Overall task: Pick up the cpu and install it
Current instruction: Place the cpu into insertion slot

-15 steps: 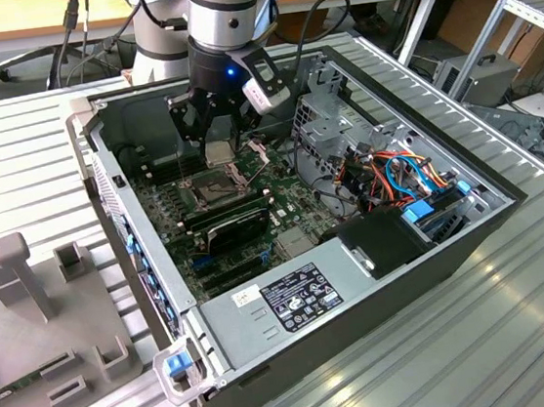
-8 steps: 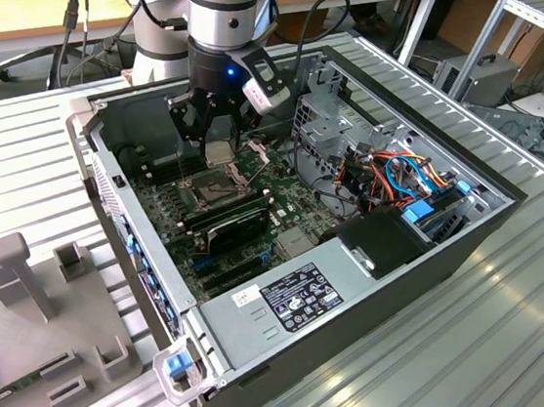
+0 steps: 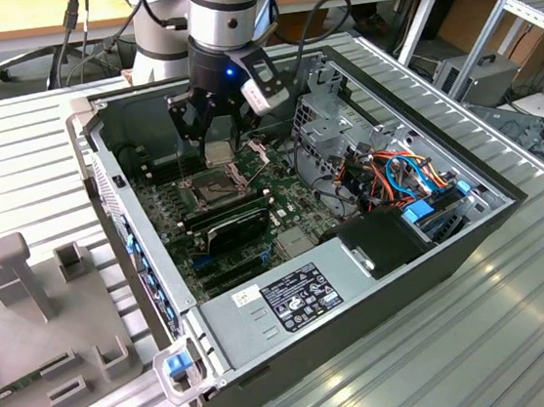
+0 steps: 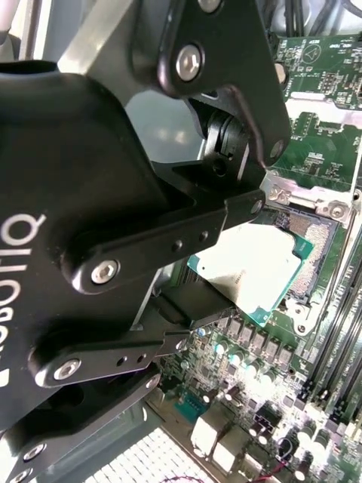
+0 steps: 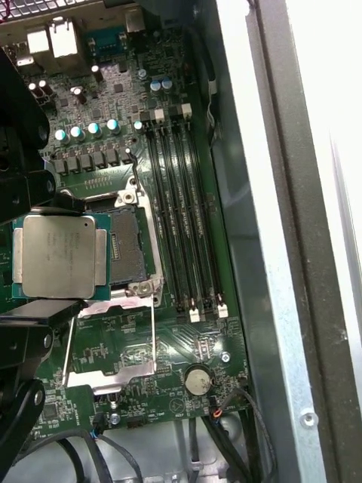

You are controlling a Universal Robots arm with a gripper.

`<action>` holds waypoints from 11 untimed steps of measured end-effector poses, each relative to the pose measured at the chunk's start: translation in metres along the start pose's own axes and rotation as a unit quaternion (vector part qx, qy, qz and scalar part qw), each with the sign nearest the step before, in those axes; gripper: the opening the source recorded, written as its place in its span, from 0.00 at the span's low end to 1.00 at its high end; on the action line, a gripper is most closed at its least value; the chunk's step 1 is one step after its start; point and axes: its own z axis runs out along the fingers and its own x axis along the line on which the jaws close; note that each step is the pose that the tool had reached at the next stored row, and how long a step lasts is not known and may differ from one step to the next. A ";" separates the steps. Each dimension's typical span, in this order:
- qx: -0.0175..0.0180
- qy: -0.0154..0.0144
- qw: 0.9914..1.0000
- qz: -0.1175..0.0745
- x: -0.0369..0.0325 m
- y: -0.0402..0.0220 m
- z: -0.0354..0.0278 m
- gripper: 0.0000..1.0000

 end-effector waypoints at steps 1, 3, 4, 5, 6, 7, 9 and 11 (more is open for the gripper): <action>0.000 0.000 1.000 0.007 0.0000 0.0000 0.0000 0.55; 0.000 0.000 1.000 0.021 0.0000 0.0000 0.0001 0.55; 0.000 0.000 1.000 0.027 0.0000 0.0000 0.0001 0.55; 0.000 0.001 0.999 0.032 0.0000 0.0000 0.0001 0.55; 0.000 0.001 0.999 0.040 0.0000 0.0000 0.0002 0.55; 0.000 0.001 0.999 0.045 0.0000 0.0000 0.0002 0.55; 0.000 0.001 0.998 0.063 0.0000 0.0000 0.0003 0.55; 0.000 0.001 0.997 0.082 0.0000 0.0000 0.0003 0.55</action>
